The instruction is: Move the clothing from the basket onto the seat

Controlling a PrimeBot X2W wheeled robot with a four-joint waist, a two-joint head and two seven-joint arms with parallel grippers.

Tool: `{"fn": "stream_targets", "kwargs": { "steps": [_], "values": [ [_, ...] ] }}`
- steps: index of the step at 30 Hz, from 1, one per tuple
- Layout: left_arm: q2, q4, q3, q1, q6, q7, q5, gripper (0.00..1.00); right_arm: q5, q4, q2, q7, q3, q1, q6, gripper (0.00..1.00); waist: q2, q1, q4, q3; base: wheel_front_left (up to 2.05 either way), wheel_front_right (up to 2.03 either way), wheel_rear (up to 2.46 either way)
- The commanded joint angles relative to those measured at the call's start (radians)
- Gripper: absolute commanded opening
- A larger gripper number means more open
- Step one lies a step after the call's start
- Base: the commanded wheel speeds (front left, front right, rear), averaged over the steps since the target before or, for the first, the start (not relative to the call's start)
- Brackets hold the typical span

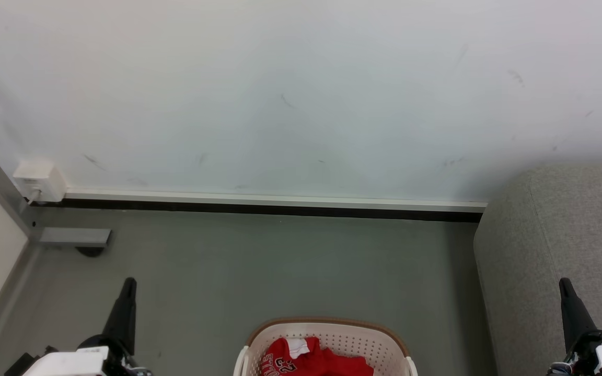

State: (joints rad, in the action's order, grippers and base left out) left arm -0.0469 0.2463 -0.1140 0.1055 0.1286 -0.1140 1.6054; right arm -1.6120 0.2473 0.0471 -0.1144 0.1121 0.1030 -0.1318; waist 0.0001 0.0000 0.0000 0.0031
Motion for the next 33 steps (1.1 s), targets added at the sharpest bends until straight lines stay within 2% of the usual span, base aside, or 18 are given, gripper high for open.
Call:
{"fn": "stream_targets", "kwargs": {
  "steps": [1,33],
  "values": [
    [-0.007,-0.004,-0.001,0.008,0.005,-0.003,0.014,0.00,-0.002,-0.006,0.007,-0.002,0.004,0.014,0.002,0.00,-0.0001,0.0000,0.000,0.000,0.00,0.00,0.00],
    [-0.007,-0.004,-0.001,0.008,0.005,-0.003,0.014,0.00,-0.002,-0.006,0.007,-0.002,0.004,0.014,0.002,0.00,-0.0001,0.0000,0.000,0.000,0.00,0.00,0.00]
  ]
}}
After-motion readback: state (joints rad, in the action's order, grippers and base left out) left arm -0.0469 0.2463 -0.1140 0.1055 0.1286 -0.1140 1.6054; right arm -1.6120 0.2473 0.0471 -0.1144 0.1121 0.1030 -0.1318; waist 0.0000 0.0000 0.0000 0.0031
